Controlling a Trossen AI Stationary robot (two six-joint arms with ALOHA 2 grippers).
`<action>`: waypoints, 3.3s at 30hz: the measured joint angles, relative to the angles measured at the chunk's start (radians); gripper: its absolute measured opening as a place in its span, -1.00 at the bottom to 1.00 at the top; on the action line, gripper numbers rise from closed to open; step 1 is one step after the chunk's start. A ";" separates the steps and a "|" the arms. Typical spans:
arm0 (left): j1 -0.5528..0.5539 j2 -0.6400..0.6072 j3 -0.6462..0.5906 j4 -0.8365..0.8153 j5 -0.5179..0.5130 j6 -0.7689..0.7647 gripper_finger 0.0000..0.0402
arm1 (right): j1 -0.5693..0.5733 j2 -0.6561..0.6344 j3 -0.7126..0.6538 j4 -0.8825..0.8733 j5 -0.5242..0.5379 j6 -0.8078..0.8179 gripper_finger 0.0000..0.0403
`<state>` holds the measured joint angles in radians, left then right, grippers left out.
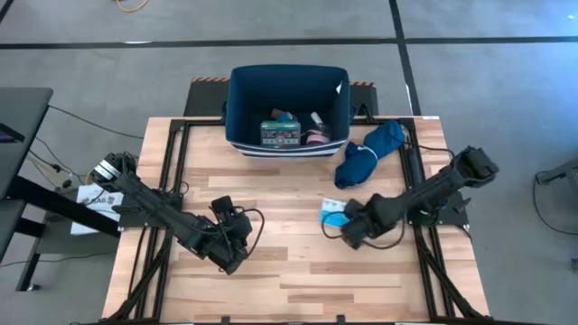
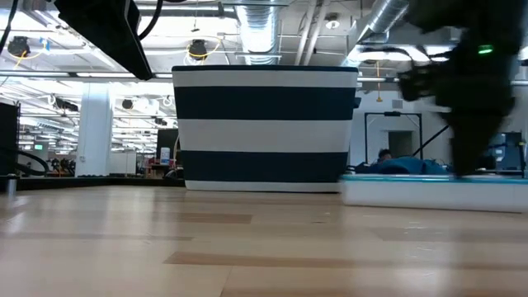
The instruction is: Pick & place medical supplies in basket/bin
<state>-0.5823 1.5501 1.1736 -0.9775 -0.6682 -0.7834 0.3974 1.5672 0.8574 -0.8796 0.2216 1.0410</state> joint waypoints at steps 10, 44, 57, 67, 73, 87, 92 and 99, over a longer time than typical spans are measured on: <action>0.000 0.000 0.000 0.011 -0.030 0.001 0.18 | -0.165 0.013 -0.008 0.527 0.113 -0.020 0.24; 0.302 0.441 -0.110 1.361 -0.006 0.418 -0.97 | -0.193 -0.010 0.164 0.222 0.391 -0.197 0.19; 0.338 0.517 -0.013 1.124 0.105 0.422 -1.00 | -0.195 -0.011 0.164 0.163 0.379 -0.185 0.03; 0.291 0.473 -0.016 0.798 0.122 0.387 -1.00 | -0.160 -0.009 0.164 0.175 0.321 -0.152 0.04; 0.229 0.347 -0.017 0.629 0.099 0.355 -1.00 | -0.159 -0.009 0.153 0.245 0.272 -0.182 0.03; 0.045 0.009 -0.016 0.353 -0.108 0.185 -1.00 | -0.236 -0.005 0.119 0.475 0.247 -0.353 -0.03; -0.026 -0.065 -0.016 0.291 -0.174 0.167 -1.00 | -0.243 0.062 0.118 0.551 0.232 -0.364 -0.07; -0.094 -0.100 -0.017 0.116 -0.262 -0.018 -1.00 | -0.258 0.158 0.133 0.524 0.291 -0.352 -0.14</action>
<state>-0.6760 1.4506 1.1566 -0.8617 -0.9300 -0.8018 0.1392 1.7254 0.9901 -0.3553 0.5130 0.6892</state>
